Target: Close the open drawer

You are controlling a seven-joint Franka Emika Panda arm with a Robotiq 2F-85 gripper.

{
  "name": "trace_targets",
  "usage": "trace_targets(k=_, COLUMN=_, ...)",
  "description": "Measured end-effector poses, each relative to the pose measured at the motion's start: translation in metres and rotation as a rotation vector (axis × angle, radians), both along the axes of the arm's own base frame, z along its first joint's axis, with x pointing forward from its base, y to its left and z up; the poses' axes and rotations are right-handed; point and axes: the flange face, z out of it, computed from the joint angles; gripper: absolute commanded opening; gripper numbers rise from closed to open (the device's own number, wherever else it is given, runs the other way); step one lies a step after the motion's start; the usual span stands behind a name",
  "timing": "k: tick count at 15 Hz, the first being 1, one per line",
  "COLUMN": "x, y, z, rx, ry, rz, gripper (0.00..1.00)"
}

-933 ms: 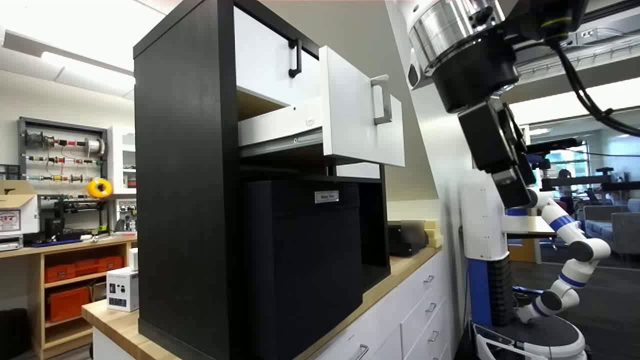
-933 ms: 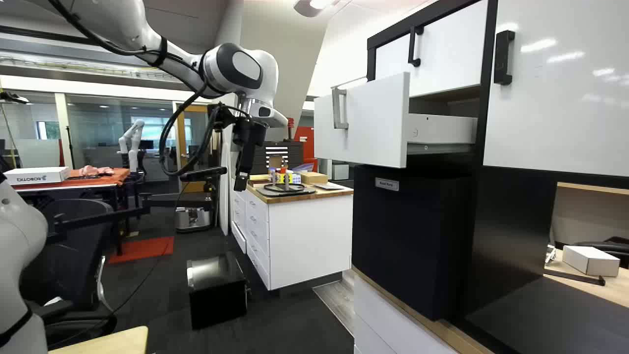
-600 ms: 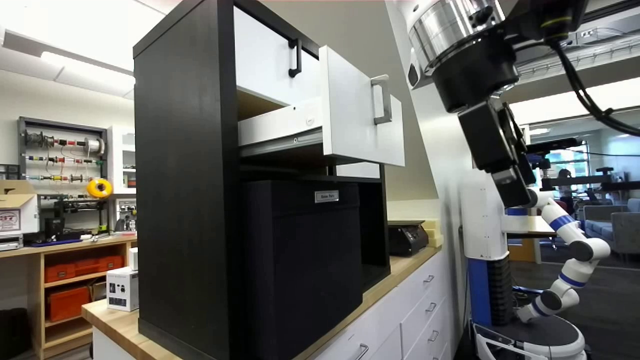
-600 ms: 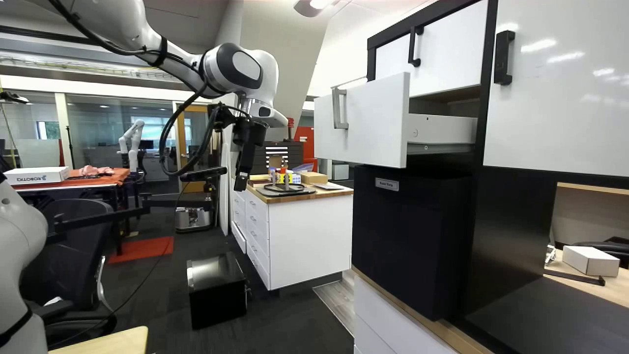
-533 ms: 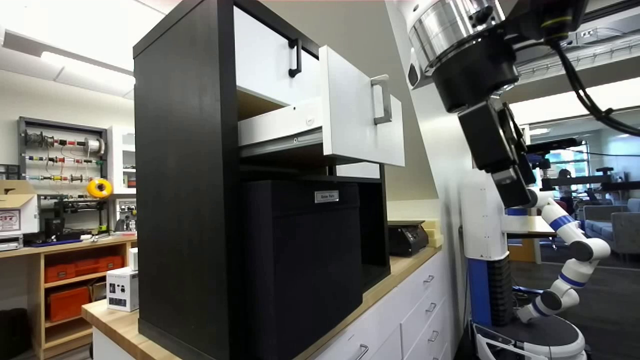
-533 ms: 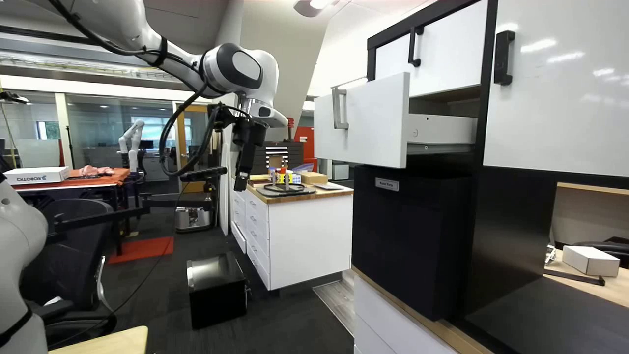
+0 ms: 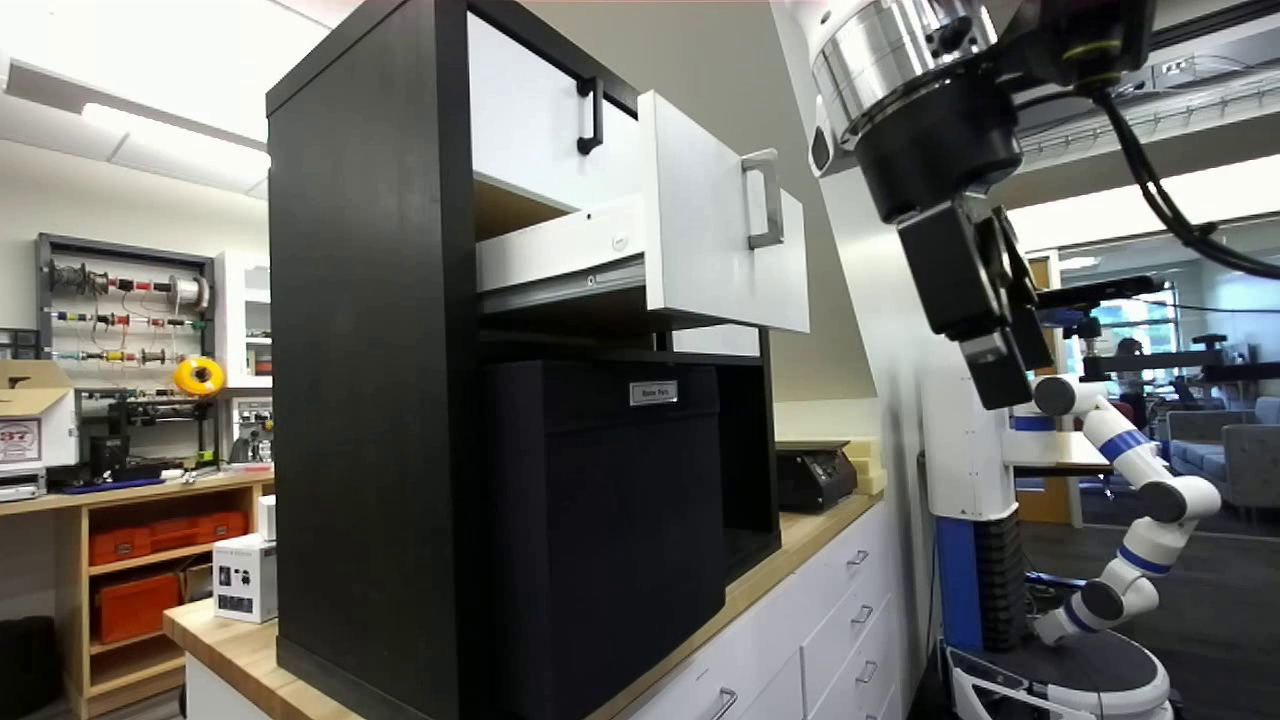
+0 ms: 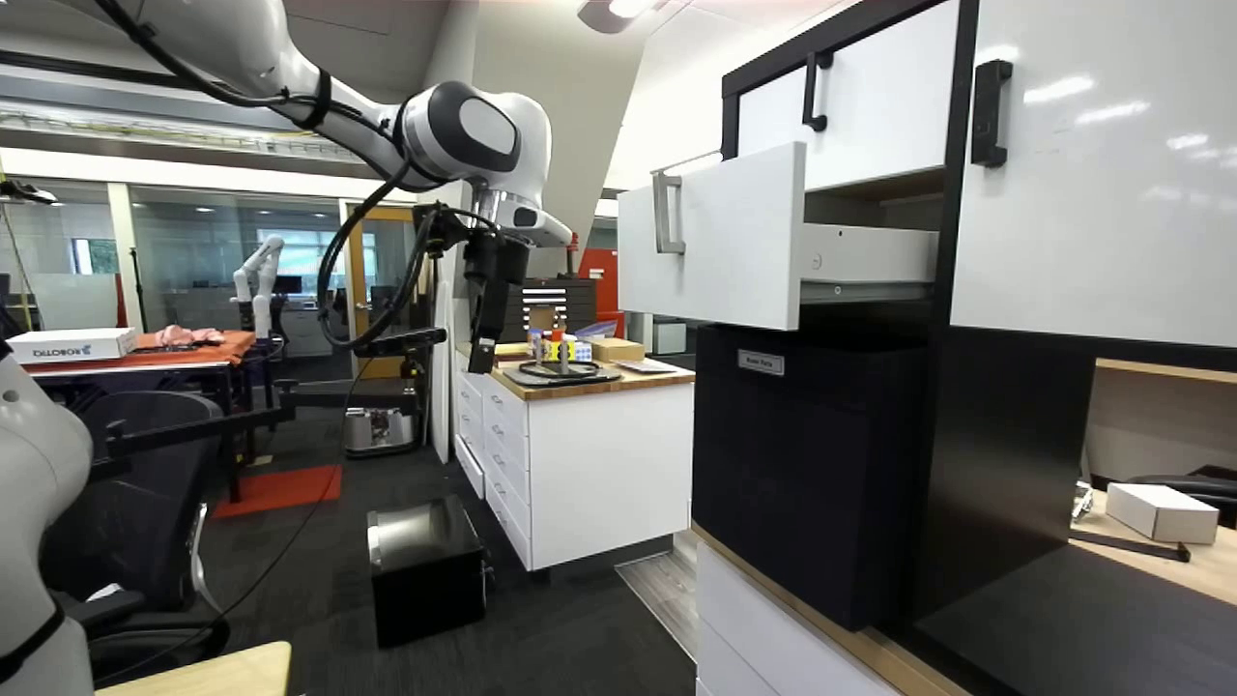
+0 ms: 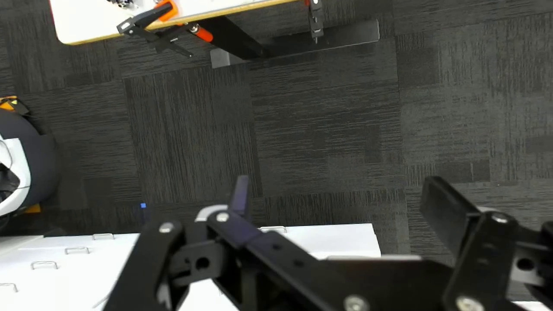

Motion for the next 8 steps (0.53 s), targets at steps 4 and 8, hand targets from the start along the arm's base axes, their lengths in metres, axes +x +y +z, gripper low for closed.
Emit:
trace_targets(k=4, x=0.008, y=-0.020, z=0.020, rx=0.045, ry=-0.093, rz=-0.045, gripper=1.00)
trace_targets(k=8, x=0.004, y=-0.042, z=0.049, rx=0.074, ry=-0.199, rz=-0.086, gripper=1.00)
